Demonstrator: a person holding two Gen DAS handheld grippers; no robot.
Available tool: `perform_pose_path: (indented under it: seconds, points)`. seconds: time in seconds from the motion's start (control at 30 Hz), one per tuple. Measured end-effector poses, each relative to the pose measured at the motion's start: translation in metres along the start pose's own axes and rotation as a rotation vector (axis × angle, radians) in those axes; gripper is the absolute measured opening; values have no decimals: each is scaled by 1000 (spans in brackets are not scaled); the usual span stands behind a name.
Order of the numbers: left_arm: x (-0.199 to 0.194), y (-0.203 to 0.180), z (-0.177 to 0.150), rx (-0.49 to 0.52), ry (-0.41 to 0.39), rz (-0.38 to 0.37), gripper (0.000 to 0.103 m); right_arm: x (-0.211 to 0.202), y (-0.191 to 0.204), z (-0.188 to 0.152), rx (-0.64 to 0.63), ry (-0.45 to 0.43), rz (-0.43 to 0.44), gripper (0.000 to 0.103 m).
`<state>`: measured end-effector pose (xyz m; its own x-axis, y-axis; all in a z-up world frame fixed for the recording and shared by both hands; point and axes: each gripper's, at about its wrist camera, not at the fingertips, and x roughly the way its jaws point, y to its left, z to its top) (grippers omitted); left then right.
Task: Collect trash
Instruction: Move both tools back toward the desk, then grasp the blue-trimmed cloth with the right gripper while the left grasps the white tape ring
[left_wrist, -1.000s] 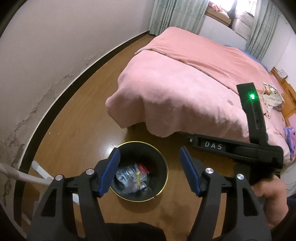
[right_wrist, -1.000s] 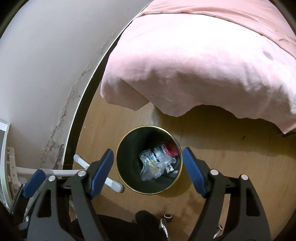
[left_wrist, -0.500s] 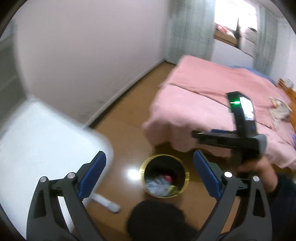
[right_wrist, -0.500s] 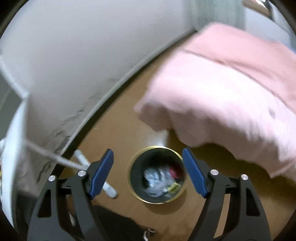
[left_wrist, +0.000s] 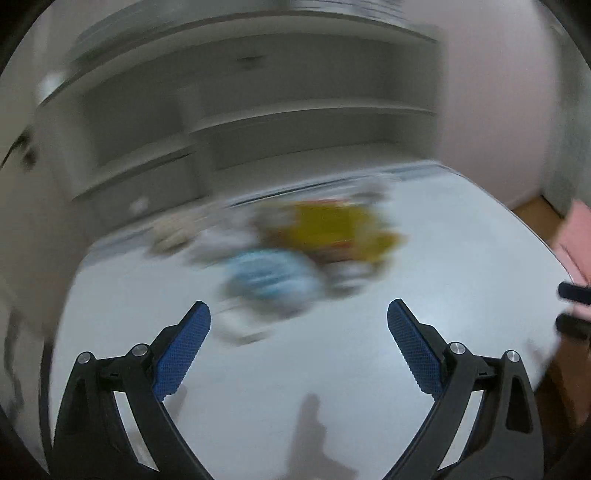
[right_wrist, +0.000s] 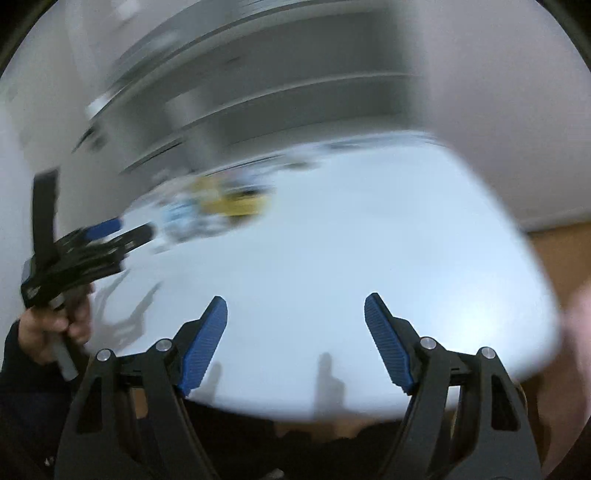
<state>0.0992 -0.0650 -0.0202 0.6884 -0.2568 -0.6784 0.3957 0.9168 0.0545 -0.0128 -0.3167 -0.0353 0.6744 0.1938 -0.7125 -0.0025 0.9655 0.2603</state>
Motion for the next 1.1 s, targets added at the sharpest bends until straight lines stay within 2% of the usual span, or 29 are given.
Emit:
perform_pose_path:
  seconds: [0.07, 0.17, 0.3, 0.4, 0.57, 0.67, 0.7, 0.73, 0.8, 0.83, 1.1]
  points:
    - [-5, 37, -10, -67, 13, 36, 94, 34, 43, 18, -84, 34, 45, 74]
    - [-11, 78, -21, -131, 19, 77, 94, 84, 88, 41, -129, 92, 115, 72]
    - [-8, 104, -30, -180, 43, 99, 94, 130, 134, 63, -189, 123, 130, 70]
    - [-12, 117, -44, -204, 65, 96, 94, 158, 153, 77, -224, 131, 95, 70]
    - [-6, 120, -56, -206, 90, 80, 94, 185, 159, 88, -248, 135, 22, 69]
    - [0, 112, -56, -195, 100, 69, 94, 197, 156, 94, -241, 155, -2, 66]
    - [1, 109, -56, -193, 101, 66, 94, 200, 154, 94, -241, 164, -3, 59]
    - [3, 107, -55, -191, 102, 64, 94, 206, 156, 94, -241, 174, -9, 44]
    - [5, 102, -53, -189, 104, 62, 94, 208, 156, 94, -233, 185, 5, 26]
    - [7, 98, -51, -185, 103, 58, 94, 205, 156, 94, -230, 177, 13, 23]
    - [41, 56, -28, -138, 134, 49, 94, 145, 142, 103, -186, 84, 83, 21]
